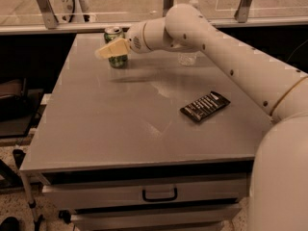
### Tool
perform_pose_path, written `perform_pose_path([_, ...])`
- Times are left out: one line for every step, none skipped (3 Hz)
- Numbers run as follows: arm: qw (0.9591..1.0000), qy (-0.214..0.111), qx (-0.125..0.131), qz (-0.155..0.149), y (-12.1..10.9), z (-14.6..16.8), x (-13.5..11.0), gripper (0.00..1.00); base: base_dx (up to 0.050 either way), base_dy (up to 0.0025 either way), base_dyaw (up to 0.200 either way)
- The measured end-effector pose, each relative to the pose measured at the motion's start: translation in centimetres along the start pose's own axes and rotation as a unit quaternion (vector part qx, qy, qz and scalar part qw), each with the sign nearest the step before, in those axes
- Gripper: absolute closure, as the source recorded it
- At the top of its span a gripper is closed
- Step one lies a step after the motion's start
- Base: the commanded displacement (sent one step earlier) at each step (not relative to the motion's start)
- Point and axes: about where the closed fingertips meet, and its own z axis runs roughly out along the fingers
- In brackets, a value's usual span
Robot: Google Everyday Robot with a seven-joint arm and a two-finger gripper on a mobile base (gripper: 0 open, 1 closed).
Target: Pick green can
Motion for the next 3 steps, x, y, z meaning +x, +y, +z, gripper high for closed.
perform_pose_path([0.9999,0.010,0.007,-0.005,-0.14,1.28,-0.48,0.18,0.000,0.00000,0.000])
perform_pose_path([0.9997,0.015,0.014,-0.010,-0.26,1.74,-0.71,0.41,0.000,0.00000,0.000])
perform_pose_path([0.9995,0.022,0.020,-0.012,-0.37,1.82,-0.81,0.64,0.000,0.00000,0.000])
